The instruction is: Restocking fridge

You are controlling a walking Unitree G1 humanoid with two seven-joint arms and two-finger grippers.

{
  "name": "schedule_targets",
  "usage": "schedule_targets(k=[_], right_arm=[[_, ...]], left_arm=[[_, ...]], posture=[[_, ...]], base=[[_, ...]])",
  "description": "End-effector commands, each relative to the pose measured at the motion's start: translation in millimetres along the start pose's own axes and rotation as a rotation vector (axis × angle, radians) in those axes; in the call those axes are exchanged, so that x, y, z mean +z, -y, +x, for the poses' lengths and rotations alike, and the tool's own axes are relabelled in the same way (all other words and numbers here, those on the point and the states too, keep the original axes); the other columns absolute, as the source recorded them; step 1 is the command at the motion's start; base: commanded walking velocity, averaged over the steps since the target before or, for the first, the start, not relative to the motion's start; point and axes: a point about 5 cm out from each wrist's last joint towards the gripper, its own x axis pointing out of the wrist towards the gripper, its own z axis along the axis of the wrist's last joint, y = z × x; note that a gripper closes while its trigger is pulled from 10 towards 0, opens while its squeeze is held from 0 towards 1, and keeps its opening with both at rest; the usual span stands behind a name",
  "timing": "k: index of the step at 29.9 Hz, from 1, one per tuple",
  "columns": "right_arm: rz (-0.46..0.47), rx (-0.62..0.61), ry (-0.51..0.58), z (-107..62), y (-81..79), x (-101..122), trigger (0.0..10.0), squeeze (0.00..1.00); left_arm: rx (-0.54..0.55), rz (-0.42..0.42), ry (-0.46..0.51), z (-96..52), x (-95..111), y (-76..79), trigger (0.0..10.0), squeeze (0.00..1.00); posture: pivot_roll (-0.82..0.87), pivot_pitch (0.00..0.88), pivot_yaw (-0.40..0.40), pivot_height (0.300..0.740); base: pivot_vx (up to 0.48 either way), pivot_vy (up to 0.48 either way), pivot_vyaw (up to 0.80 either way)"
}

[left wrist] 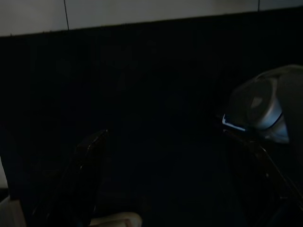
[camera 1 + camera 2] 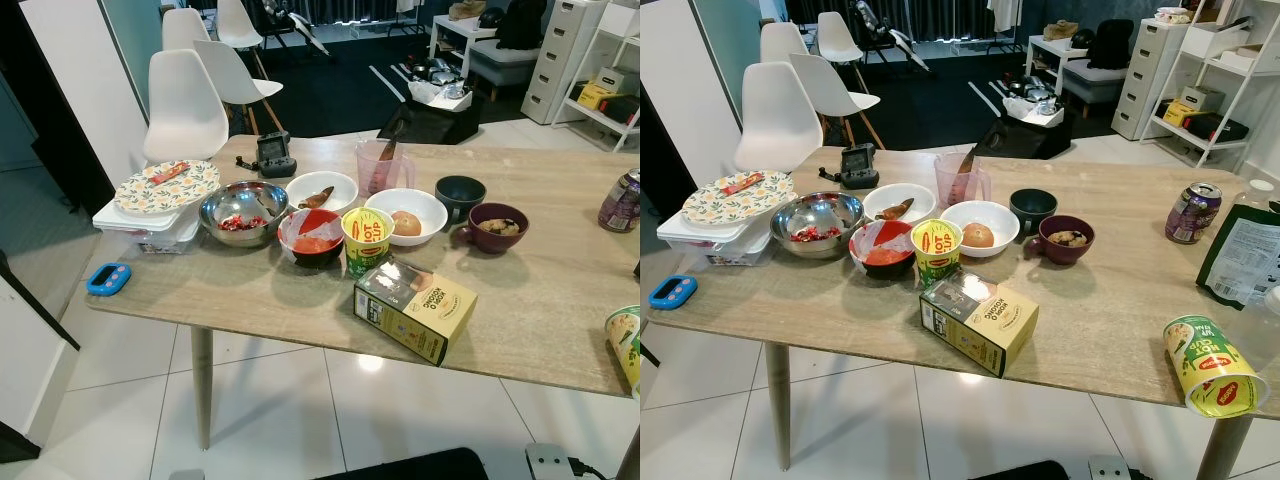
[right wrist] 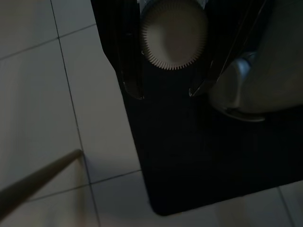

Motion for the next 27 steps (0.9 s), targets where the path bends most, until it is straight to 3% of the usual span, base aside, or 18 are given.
schedule_targets(k=[1,6,13,27], right_arm=[[0.010,-0.021,-0.005,-0.6,4.7,-2.2,10.0,0.00],[0.019,-0.041,-0.024,-1.5,7.9,-7.6,10.0,0.00],[0.011,-0.042,0.001,0.5,5.0,4.6,10.0,0.00],[0.007,-0.045,-0.049,-1.7,4.0,-12.9,10.0,0.00]], left_arm=[[-0.001,-0.008,0.000,0.2,-1.8,3.4,10.0,0.00],[0.003,-0.005,0.004,0.1,-0.1,0.9,10.0,0.00],[-0.021,0.011,0.054,4.9,25.1,8.4,10.0,0.00],[-0.023,0.009,0.047,5.1,22.5,11.0,10.0,0.00]], posture=[[-0.03,0.000,-0.002,0.740],[-0.03,0.000,-0.003,0.740],[-0.08,0.000,0.023,0.740],[-0.06,0.000,0.008,0.740]], base=[[0.000,0.000,0.00],[0.000,0.000,0.00],[0.000,0.000,0.00],[0.000,0.000,0.00]])
